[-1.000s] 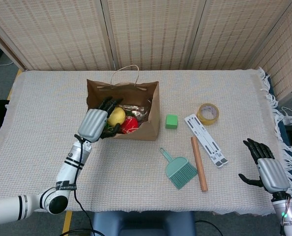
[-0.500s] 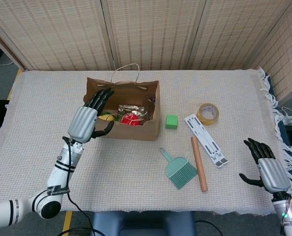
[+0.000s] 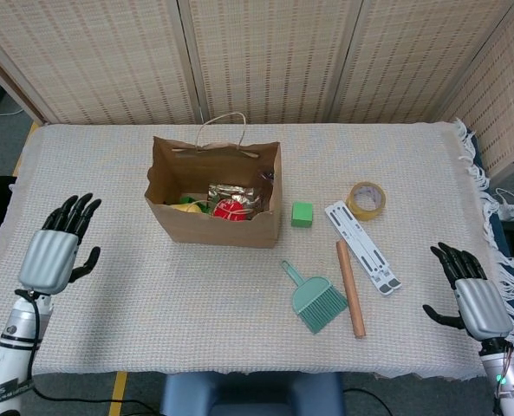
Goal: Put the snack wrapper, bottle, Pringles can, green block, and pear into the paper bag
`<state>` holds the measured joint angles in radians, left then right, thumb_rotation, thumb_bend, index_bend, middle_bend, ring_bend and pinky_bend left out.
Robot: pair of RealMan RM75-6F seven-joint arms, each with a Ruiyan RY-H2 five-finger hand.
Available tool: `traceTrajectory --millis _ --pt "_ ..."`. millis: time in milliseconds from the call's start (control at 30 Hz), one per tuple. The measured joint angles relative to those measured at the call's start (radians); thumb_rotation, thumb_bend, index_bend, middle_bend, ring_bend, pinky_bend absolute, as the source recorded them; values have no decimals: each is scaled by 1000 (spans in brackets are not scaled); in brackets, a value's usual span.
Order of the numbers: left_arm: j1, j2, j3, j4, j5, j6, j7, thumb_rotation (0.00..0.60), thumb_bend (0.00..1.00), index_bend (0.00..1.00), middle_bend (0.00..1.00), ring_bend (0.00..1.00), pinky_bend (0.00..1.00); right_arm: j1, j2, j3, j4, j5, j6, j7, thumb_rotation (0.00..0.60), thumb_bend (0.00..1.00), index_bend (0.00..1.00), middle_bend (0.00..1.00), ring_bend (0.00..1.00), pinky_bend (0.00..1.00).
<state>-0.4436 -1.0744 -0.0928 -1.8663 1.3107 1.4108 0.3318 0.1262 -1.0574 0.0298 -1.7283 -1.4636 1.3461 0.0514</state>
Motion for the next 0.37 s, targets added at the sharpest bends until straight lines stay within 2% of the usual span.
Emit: traceTrajectory --millis 133,367 --pt "121 8 85 28 24 62 -36 600 425 0 0 0 108 0 -6 1 7 -1 5 -19 600 114 0 0 0 0" --pt "236 -45 150 227 118 175 -76 600 419 0 0 0 74 -1 -19 6 24 -1 16 -46 600 114 0 0 0 0"
